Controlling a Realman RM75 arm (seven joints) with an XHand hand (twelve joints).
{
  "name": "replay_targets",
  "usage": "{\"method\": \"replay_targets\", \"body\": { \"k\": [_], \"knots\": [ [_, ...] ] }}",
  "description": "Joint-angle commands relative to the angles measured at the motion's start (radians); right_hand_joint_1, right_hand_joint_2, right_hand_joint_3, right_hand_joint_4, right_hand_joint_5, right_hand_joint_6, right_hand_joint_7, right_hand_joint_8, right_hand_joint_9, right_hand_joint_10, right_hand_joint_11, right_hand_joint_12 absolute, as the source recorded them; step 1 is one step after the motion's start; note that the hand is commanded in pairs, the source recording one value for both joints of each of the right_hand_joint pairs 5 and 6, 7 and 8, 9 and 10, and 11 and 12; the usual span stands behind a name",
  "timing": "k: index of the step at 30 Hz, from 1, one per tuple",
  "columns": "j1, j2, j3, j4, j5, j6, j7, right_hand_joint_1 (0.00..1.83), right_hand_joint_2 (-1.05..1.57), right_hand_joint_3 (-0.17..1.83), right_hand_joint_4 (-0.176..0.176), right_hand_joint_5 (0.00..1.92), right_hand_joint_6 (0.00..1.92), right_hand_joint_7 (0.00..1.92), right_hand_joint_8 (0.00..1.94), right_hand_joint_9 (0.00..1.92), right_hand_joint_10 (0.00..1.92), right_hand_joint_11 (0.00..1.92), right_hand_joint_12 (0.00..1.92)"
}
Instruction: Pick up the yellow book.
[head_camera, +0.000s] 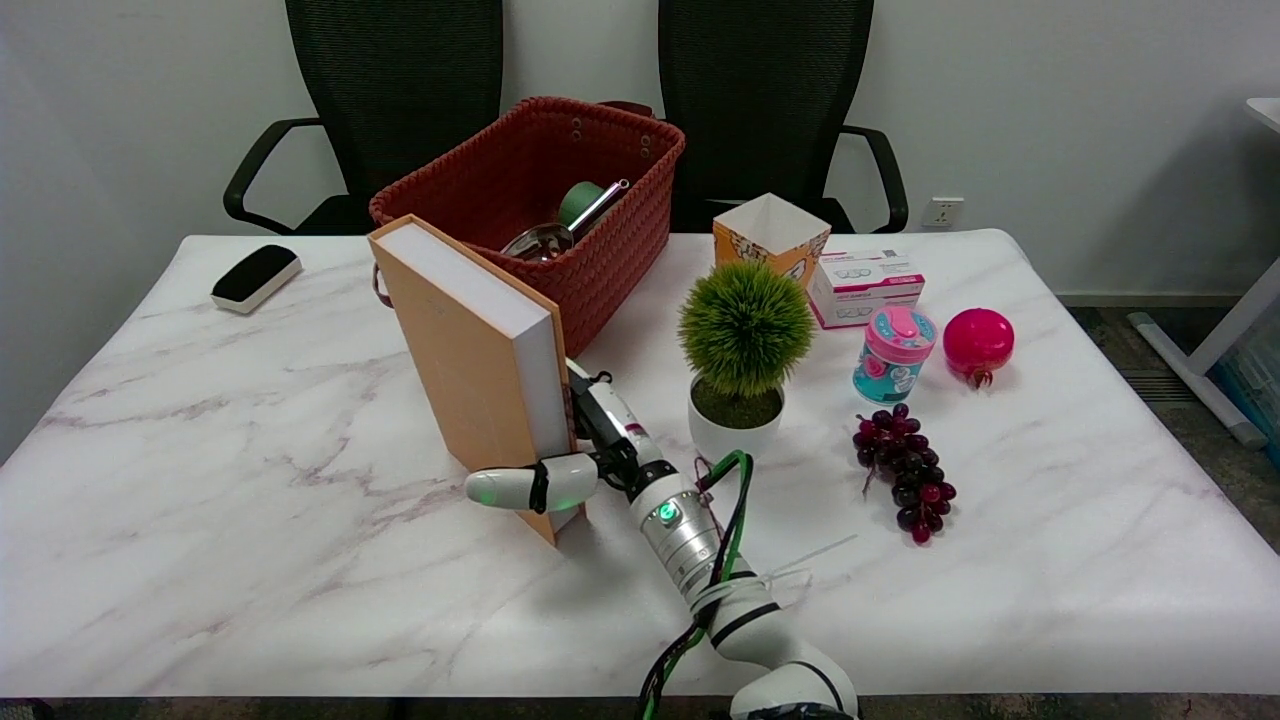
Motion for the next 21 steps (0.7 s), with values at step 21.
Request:
{"method": "replay_targets", "body": {
  "k": [21],
  "knots": [
    [0.009, -0.015, -0.009, -0.016, -0.003, 0.043, -0.001, 1.13, 0.48, 0.65, 0.000, 0.98, 0.98, 0.83, 0.83, 1.02, 1.02, 0.80, 0.80]
  ]
}}
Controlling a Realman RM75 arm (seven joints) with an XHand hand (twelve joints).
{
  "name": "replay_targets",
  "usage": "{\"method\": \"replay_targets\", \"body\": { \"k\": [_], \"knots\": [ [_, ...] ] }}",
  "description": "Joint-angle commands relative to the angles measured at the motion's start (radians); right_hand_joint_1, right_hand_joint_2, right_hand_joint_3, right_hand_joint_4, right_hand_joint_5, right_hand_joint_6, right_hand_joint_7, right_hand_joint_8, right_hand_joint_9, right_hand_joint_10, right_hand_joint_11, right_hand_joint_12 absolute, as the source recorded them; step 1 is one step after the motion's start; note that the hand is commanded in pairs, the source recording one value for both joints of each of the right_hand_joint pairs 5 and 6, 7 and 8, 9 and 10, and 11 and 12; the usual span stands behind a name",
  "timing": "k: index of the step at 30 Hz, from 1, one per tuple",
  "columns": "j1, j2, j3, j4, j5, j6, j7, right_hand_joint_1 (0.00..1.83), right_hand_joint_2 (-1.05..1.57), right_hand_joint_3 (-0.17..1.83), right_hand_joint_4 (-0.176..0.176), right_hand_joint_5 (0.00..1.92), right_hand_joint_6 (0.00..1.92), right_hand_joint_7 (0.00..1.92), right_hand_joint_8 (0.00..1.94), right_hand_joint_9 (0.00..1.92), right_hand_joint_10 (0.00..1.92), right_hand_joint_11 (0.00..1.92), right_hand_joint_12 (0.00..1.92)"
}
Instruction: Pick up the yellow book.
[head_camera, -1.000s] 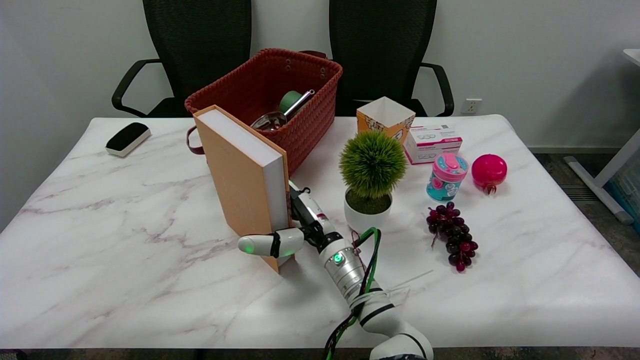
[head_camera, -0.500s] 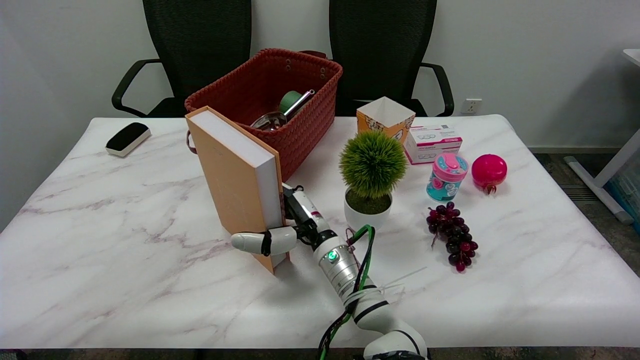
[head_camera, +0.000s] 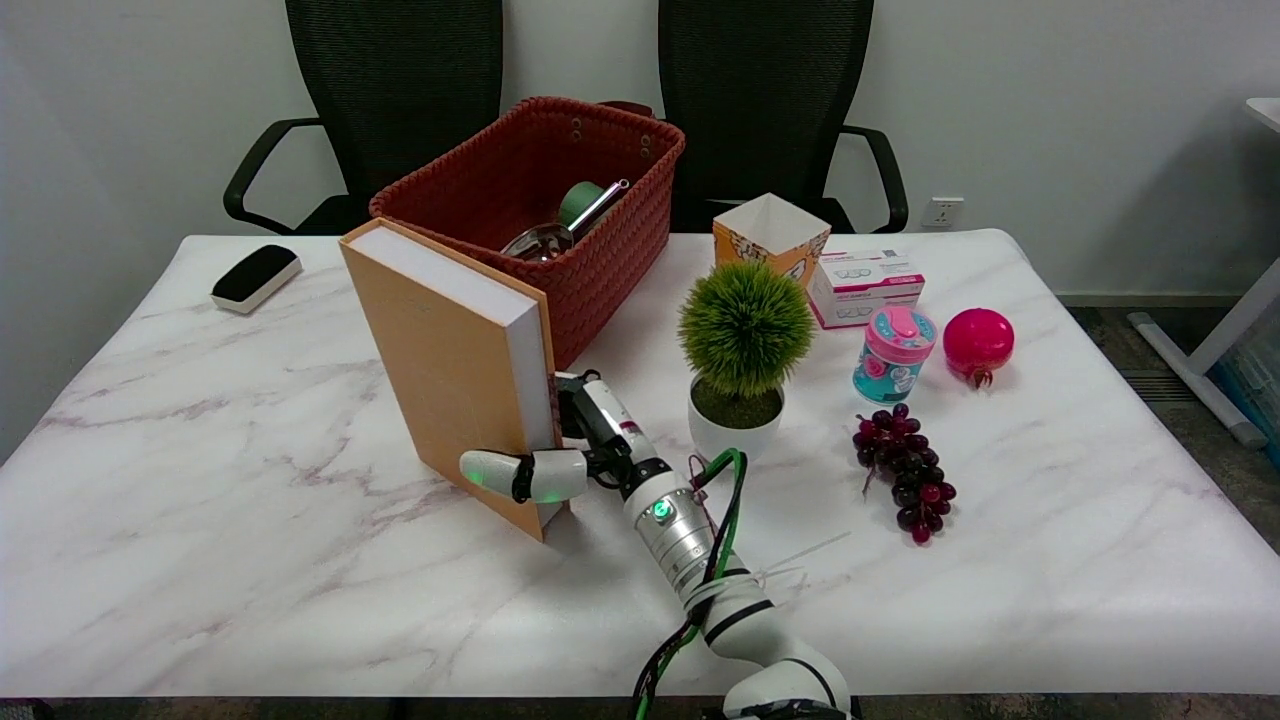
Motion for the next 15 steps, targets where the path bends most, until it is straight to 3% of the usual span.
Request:
{"method": "replay_targets", "body": {
  "k": [1, 8, 9, 10, 15],
  "knots": [
    [-0.006, -0.003, -0.008, -0.002, -0.004, 0.050, 0.000, 1.12, 0.49, 0.66, 0.000, 0.99, 0.99, 0.84, 0.84, 1.03, 1.03, 0.81, 0.81],
    [-0.013, -0.003, -0.009, -0.004, -0.004, 0.084, 0.000, 1.10, 0.54, 0.72, 0.000, 1.04, 1.04, 0.86, 0.86, 1.14, 1.14, 0.82, 0.82],
    [-0.013, -0.003, -0.009, -0.004, -0.004, 0.085, 0.000, 1.08, 0.58, 0.70, 0.000, 1.07, 1.07, 1.19, 1.19, 1.18, 1.18, 0.83, 0.83],
    [-0.013, -0.003, -0.009, -0.004, -0.004, 0.086, 0.000, 1.07, 0.61, 0.69, 0.000, 1.12, 1.12, 1.36, 1.36, 1.22, 1.22, 0.84, 0.84],
    [-0.013, -0.003, -0.009, -0.005, -0.005, 0.094, 0.000, 1.07, 0.72, 0.67, 0.000, 1.31, 1.31, 1.51, 1.51, 1.41, 1.41, 0.95, 0.95]
  ]
}}
